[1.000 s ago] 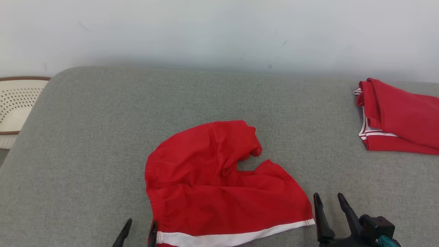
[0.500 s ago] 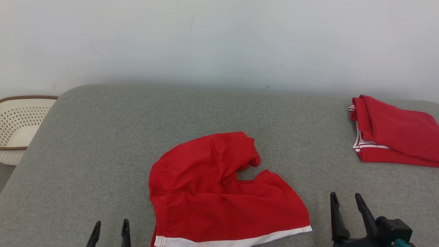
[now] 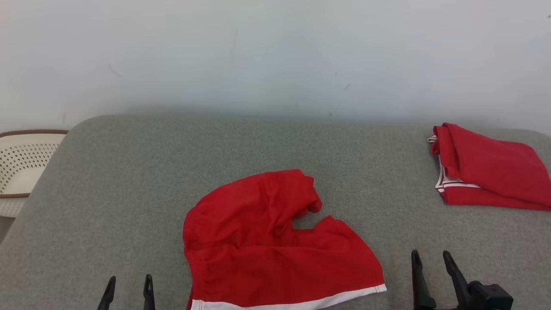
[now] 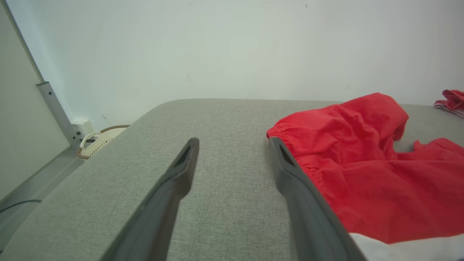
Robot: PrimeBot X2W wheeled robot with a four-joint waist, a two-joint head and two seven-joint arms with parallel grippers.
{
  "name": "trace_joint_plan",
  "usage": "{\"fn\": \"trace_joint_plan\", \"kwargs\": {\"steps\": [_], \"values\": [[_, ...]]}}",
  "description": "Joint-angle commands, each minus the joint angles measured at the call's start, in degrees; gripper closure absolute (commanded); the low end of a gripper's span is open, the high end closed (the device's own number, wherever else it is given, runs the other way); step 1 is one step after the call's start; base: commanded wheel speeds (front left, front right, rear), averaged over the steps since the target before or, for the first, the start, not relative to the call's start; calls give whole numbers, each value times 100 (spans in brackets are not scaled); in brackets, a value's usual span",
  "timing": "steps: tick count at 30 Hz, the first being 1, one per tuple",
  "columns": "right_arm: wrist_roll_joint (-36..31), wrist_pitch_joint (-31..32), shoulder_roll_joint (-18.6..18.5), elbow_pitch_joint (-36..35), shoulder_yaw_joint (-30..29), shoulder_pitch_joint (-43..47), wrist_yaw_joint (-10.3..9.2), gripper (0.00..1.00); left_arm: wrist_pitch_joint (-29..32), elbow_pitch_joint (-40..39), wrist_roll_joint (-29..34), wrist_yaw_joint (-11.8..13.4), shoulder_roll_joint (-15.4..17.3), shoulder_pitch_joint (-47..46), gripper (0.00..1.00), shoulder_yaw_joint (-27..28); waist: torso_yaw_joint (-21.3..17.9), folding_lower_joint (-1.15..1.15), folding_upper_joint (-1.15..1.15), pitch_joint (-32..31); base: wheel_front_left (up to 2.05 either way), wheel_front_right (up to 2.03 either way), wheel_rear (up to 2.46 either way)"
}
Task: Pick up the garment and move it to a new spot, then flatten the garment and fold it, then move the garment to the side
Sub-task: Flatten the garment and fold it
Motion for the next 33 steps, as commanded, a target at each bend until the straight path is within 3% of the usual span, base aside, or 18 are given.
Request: {"fn": "trace_joint_plan", "kwargs": {"steps": [1, 7, 33], "values": [[-44, -5, 18, -44, 30, 98, 1, 0, -22, -21, 10, -41, 23, 133, 0, 15, -14, 0, 0, -13, 0, 0, 0], [-109, -5, 44, -91, 103, 77, 1, 0, -22, 37, -77, -189, 67, 39, 0, 37, -100, 0, 0, -29, 0, 0, 0], [-250, 1, 68, -129, 118, 75, 1, 0, -23, 90, 25, -265, -68, -116, 0, -11, -240, 0, 0, 1, 0, 0, 0]]}}
